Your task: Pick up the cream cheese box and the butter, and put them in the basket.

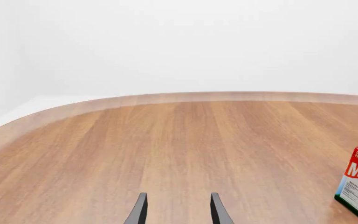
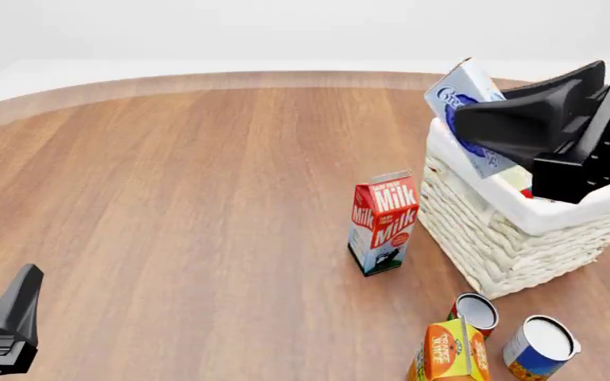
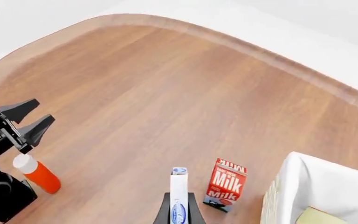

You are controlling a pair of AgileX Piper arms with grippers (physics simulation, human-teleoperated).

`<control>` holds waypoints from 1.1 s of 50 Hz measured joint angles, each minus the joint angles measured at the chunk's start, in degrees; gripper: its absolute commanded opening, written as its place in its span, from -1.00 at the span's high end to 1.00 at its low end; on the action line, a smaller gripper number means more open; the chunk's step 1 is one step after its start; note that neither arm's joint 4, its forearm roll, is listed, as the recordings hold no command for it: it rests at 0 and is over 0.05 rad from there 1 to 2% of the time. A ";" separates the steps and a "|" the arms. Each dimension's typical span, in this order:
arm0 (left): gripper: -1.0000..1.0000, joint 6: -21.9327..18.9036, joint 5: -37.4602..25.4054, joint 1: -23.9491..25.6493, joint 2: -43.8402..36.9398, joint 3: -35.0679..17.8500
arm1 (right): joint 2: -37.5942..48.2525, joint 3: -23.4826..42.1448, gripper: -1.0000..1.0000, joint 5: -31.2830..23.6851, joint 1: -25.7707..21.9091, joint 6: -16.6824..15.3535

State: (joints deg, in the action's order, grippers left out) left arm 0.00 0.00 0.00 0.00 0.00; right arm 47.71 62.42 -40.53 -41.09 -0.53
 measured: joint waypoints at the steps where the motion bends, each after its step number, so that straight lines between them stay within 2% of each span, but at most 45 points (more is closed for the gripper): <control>1: -1.00 0.00 0.00 0.00 0.00 0.00 | -0.25 0.10 1.00 -0.14 0.43 -0.04; 33: -1.00 0.00 0.00 0.00 0.00 0.00 | -4.88 1.34 1.00 -2.99 16.56 1.30; 55: -1.00 0.00 0.00 0.00 0.00 0.00 | -2.68 -0.84 1.00 0.06 26.87 2.82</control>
State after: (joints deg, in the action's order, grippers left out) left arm 0.00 0.00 0.00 0.00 0.00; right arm 45.02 61.58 -40.47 -14.22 2.29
